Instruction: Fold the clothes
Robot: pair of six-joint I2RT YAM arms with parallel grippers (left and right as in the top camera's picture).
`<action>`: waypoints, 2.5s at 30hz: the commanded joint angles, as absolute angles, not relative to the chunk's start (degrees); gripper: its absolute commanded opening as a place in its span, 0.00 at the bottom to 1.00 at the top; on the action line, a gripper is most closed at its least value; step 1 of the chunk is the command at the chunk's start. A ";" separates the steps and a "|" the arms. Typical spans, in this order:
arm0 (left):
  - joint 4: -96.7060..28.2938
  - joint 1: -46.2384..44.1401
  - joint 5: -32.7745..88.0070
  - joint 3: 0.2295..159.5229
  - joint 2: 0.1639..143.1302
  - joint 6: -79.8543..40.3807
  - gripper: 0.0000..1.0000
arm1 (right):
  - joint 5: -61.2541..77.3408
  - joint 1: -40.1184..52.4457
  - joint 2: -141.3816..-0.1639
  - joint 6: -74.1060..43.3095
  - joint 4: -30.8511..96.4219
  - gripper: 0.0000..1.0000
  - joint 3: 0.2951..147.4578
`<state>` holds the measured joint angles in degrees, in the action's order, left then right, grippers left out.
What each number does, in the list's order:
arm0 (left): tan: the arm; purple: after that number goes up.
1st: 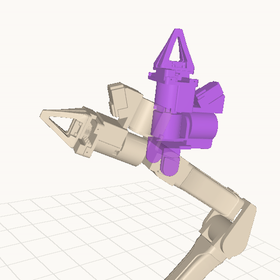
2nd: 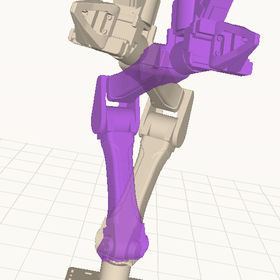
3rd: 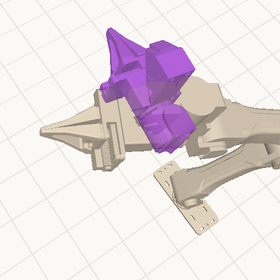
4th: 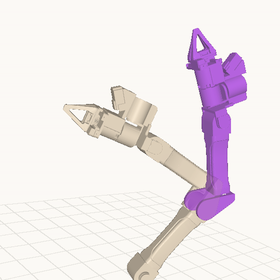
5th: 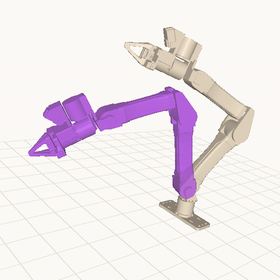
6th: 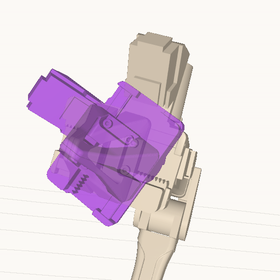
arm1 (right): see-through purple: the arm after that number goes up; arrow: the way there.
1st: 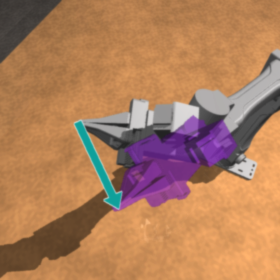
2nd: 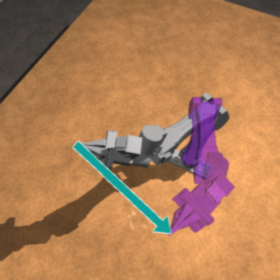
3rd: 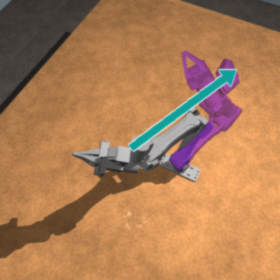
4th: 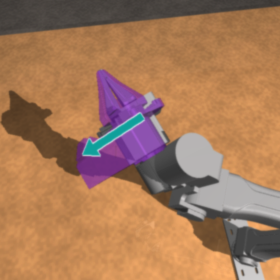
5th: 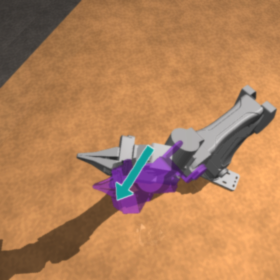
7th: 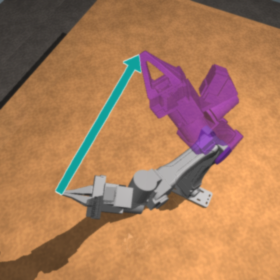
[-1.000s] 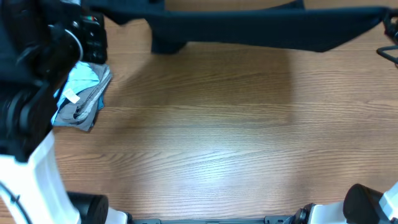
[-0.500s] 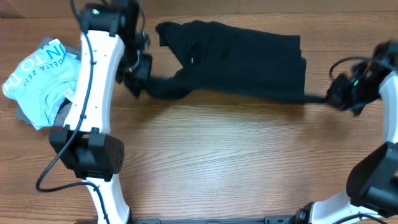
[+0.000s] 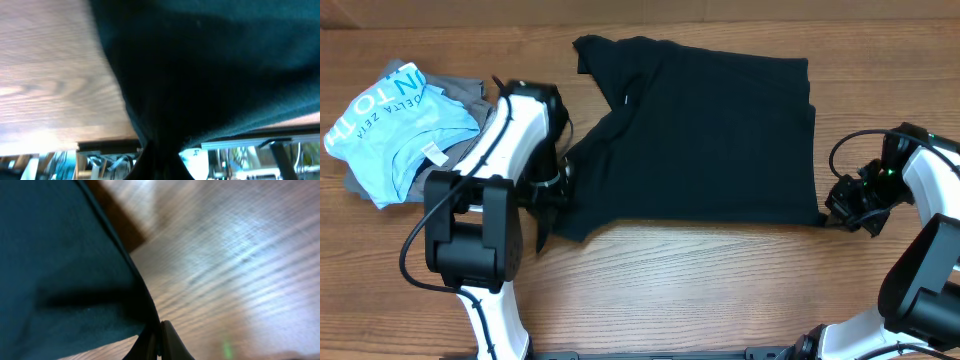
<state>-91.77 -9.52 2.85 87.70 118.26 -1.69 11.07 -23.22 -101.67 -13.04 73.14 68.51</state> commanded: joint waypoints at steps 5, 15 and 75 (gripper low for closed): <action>-90.61 -10.74 3.07 81.17 116.46 -4.14 0.07 | 4.93 -24.14 -99.98 -15.14 74.17 0.05 68.10; -91.90 -11.07 2.98 80.40 114.08 -4.91 0.17 | -4.91 -24.14 -99.98 -21.54 75.68 0.04 68.10; -67.53 -3.38 -12.86 90.17 115.24 -22.79 0.52 | 19.79 -18.70 -98.10 -17.98 42.74 0.31 59.77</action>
